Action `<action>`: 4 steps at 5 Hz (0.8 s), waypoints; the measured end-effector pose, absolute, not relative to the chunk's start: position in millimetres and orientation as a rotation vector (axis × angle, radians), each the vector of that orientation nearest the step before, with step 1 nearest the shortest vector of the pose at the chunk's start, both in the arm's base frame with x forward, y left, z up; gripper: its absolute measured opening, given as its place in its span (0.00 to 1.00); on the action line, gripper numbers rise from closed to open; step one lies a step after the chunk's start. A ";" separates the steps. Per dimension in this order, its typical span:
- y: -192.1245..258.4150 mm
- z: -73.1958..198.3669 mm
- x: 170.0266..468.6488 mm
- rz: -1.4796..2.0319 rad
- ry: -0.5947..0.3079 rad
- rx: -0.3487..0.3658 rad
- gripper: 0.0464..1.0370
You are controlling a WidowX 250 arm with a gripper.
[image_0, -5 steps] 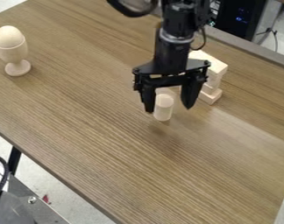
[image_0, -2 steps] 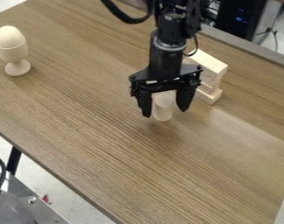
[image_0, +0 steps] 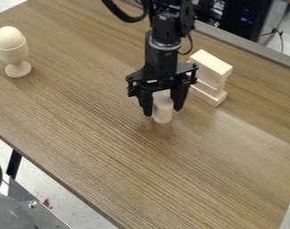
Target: Put the cylinder on top of the rectangular block
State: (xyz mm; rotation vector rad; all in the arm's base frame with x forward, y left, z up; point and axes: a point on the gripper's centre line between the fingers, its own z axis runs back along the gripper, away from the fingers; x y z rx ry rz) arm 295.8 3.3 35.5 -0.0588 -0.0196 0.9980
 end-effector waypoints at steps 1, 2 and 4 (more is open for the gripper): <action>3.0 38.2 293.5 1.009 -0.001 -0.048 0.48; -1.7 72.9 304.7 1.015 -0.065 -0.073 0.48; -20.0 129.3 323.4 1.041 -0.086 -0.095 0.48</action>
